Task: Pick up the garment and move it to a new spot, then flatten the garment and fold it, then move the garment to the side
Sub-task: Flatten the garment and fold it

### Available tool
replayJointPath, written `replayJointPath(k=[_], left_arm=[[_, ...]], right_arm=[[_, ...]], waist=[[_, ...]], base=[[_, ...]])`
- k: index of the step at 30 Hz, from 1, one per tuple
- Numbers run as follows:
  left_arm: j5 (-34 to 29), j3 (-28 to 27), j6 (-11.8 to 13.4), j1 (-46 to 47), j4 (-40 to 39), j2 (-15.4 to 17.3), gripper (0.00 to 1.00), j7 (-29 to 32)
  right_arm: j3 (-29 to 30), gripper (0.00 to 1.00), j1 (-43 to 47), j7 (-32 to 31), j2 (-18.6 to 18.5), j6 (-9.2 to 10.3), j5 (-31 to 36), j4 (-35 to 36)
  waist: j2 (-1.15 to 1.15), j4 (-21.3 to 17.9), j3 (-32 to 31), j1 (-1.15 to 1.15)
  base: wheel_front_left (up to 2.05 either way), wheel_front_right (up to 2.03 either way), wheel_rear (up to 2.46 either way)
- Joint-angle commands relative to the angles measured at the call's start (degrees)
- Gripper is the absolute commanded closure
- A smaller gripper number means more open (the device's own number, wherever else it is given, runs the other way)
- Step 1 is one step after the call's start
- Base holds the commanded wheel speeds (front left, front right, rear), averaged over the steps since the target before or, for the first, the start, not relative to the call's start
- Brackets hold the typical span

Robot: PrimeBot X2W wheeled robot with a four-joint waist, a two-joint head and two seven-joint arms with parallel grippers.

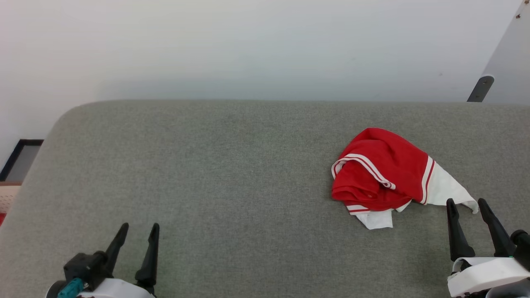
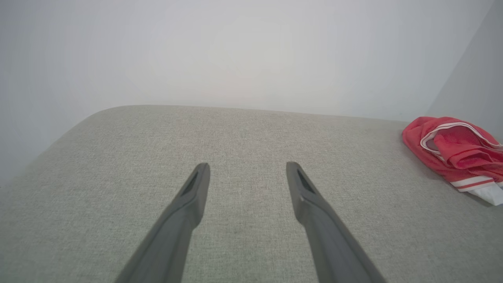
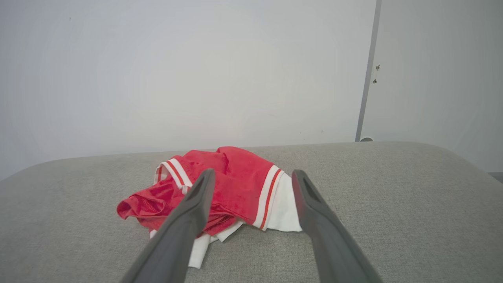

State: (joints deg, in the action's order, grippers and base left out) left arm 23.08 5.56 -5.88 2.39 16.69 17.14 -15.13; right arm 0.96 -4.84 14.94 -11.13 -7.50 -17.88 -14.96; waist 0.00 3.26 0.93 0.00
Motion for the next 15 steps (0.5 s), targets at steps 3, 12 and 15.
replayJointPath(k=[3,12,15], left_arm=[[-0.89,-0.78,-0.58,-0.22,0.22,-0.38,0.0,0.01],[-0.46,-0.74,-1.3,1.17,0.87,-1.08,0.0,0.01],[0.72,1.94,-1.64,5.19,1.47,-0.22,0.0,0.56]], right_arm=[[-0.14,0.0,-0.27,0.1,0.25,0.02,0.14,-0.15],[-0.9,0.0,-1.59,0.09,0.93,0.02,0.22,-0.19],[-1.15,0.0,-2.35,0.09,1.3,0.02,0.17,0.04]], waist=[[0.0,-0.03,0.19,0.0],[0.0,-1.22,1.4,0.0],[0.0,-2.42,2.78,0.0]], base=[[0.0,0.0,0.0],[0.0,0.0,0.0],[0.0,0.0,0.0]])
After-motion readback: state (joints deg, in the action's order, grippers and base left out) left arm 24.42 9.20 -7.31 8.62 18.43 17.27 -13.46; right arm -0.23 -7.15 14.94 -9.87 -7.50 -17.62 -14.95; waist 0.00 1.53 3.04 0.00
